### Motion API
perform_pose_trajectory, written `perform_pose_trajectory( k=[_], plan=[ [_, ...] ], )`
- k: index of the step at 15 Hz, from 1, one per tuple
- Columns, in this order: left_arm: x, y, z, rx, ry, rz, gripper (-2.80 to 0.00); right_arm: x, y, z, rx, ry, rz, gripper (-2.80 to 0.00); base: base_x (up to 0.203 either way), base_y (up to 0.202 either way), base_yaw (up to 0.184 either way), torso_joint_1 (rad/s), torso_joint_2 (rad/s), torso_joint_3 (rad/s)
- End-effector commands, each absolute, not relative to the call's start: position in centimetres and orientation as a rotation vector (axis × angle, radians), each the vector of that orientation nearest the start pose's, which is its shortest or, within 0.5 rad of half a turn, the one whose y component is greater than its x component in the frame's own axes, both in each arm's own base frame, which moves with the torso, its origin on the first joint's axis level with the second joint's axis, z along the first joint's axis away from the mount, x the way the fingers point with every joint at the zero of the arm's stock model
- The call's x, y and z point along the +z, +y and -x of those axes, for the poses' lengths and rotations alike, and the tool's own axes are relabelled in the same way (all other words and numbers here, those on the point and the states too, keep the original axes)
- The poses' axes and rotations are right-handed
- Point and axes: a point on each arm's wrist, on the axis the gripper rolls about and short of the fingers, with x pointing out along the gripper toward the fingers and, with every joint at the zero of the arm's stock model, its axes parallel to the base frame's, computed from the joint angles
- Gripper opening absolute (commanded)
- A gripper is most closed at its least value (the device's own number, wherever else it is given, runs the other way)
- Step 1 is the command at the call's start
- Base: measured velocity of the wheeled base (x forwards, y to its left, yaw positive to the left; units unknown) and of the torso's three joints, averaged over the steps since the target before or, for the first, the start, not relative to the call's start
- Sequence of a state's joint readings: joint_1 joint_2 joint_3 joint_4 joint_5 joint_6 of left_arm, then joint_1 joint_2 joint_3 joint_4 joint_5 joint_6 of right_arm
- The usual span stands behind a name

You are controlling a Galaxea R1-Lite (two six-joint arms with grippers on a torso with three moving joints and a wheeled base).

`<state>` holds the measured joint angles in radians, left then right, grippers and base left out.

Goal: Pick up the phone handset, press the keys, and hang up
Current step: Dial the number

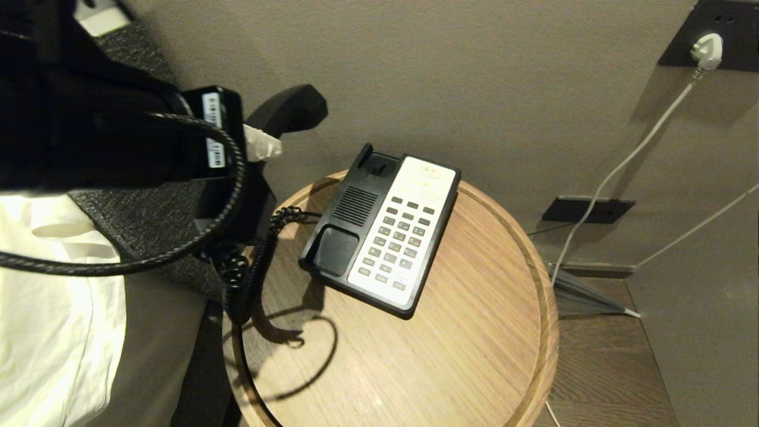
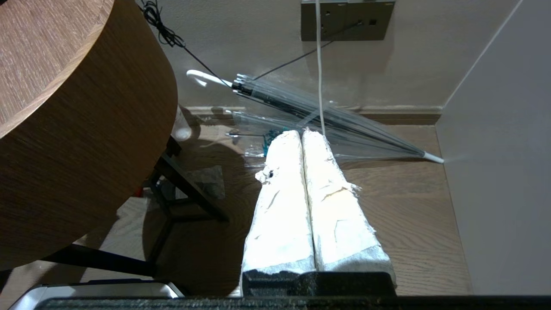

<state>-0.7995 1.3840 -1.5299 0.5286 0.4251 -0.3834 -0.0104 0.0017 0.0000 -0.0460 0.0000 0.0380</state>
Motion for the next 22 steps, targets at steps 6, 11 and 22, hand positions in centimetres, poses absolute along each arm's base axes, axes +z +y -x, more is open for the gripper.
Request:
perform_pose_trajectory(
  k=[6,11,22],
  plan=[
    [34.0,-4.4,-5.3,-0.328,0.329,0.549,-2.80,7.4,0.0,2.1,-0.009,-0.022,-0.038,-2.80,0.000,0.000,0.000,0.000,0.00,0.000],
    [32.3,-2.4,-3.3,-0.398,0.259,0.707,-2.80,7.4,0.0,2.1,-0.009,-0.022,-0.038,-2.80,0.000,0.000,0.000,0.000,0.00,0.000],
    [31.9,-0.2,-0.9,-0.550,0.206,0.752,-2.80,10.7,0.0,3.2,-0.014,-0.122,-0.047,-2.80,0.000,0.000,0.000,0.000,0.00,0.000]
  ],
)
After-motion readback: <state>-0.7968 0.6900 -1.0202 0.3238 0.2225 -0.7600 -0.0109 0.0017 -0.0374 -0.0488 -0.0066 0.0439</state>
